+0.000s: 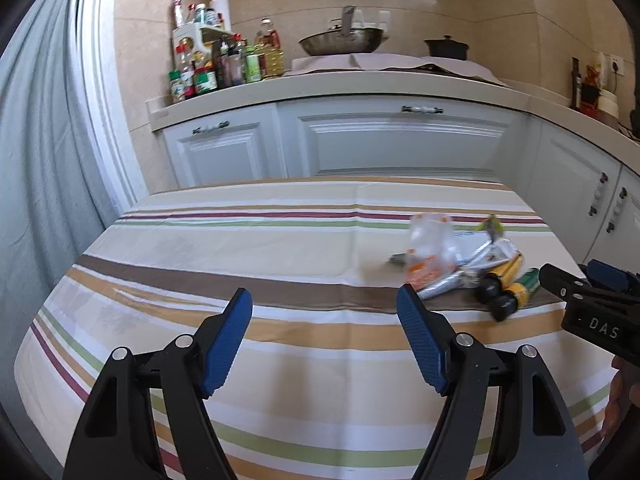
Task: Collect trash
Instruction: 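Move both tools back toward the remaining trash on the table, then grasp the green bottle with the right tool while the left tool grasps the plastic bag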
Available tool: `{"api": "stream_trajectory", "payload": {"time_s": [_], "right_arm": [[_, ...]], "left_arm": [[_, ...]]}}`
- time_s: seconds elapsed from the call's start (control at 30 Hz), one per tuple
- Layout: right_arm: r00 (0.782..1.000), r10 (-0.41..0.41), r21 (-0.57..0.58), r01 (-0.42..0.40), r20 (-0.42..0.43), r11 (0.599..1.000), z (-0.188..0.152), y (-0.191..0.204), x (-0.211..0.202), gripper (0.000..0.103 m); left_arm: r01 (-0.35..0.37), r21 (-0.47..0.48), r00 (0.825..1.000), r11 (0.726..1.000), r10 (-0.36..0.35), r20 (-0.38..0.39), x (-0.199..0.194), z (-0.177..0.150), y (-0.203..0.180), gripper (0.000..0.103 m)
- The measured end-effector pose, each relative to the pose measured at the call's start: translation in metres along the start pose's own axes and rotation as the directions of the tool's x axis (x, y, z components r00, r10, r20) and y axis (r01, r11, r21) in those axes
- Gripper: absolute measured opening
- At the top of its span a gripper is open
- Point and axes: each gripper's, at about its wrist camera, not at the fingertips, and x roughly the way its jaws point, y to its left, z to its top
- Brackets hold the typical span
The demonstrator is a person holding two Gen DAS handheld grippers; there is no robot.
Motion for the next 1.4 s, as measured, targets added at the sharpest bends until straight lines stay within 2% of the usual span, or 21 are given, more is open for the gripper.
{"api": "stream_trajectory", "payload": {"time_s": [0.37, 0.57, 0.8, 0.87, 1.1, 1.4], "right_arm": [[0.99, -0.083, -0.04, 0.079, -0.117, 0.996, 0.006, 0.022, 0.034, 0.085], [0.983, -0.115, -0.041, 0.11, -0.14, 0.993, 0.0, 0.012, 0.031, 0.085], [0.987, -0.102, -0.023, 0.1, -0.124, 0.995, 0.001, 0.003, 0.026, 0.084], [0.988, -0.097, -0.032, 0.094, -0.117, 0.995, 0.002, 0.005, 0.026, 0.078], [0.988, -0.015, -0.037, 0.009, -0.152, 0.999, 0.001, 0.007, 0.031, 0.027], [0.997, -0.011, -0.041, 0.008, -0.08, 0.999, 0.0, -0.007, 0.013, 0.026]], "left_arm": [[0.025, -0.06, 0.999, 0.998, -0.027, -0.036, 0.017, -0.003, 0.031, 0.072], [0.055, -0.063, 0.998, 0.997, -0.057, -0.038, 0.018, -0.004, 0.03, 0.072], [0.076, -0.055, 0.996, 0.996, -0.078, -0.04, 0.016, -0.005, 0.025, 0.072], [0.079, -0.049, 0.996, 0.996, -0.08, -0.039, 0.015, -0.005, 0.023, 0.072], [0.091, -0.027, 0.995, 0.996, -0.092, -0.039, 0.011, -0.005, 0.011, 0.072], [0.15, 0.036, 0.988, 0.988, -0.149, -0.036, 0.006, -0.005, -0.021, 0.072]]}}
